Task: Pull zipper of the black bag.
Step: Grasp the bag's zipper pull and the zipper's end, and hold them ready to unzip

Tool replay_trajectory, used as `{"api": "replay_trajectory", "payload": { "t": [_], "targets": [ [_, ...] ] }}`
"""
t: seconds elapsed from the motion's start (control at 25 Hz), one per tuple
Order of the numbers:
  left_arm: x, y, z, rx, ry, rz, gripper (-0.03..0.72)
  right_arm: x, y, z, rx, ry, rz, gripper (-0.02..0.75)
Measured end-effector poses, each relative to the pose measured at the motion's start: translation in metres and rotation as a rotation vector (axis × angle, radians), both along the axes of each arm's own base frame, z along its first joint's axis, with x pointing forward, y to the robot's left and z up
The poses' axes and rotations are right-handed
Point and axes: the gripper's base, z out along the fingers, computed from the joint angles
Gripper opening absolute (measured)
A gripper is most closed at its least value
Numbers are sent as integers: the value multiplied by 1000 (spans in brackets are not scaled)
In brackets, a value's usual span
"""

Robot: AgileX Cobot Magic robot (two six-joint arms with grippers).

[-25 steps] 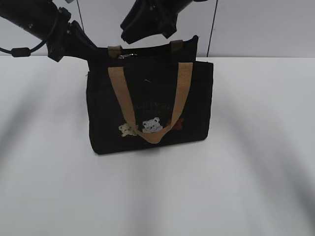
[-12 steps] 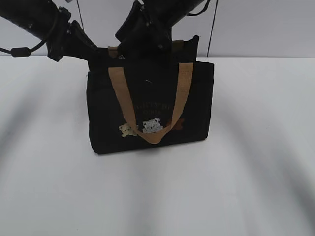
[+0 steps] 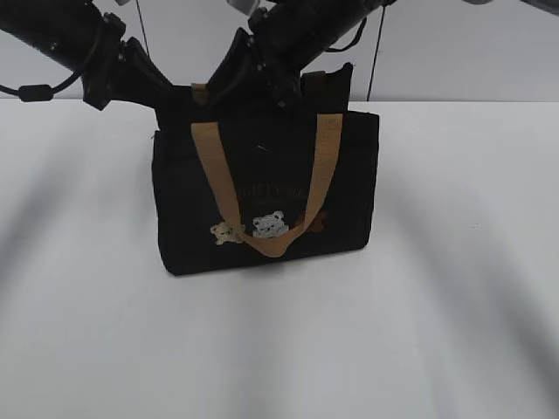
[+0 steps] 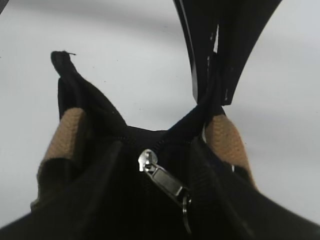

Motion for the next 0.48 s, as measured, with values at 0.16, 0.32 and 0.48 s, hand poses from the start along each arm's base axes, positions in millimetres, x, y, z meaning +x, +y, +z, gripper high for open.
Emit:
{"api": "replay_trajectory", "payload": {
  "t": [0.16, 0.32, 0.48],
  "targets": [
    [0, 0, 0, 1, 2, -2, 44, 0, 0, 0, 2, 1, 0, 323],
    [0, 0, 0, 1, 2, -2, 44, 0, 0, 0, 2, 2, 1, 293],
    [0, 0, 0, 3, 2, -2, 44, -1, 0, 0, 0, 10, 7, 148]
  ]
}}
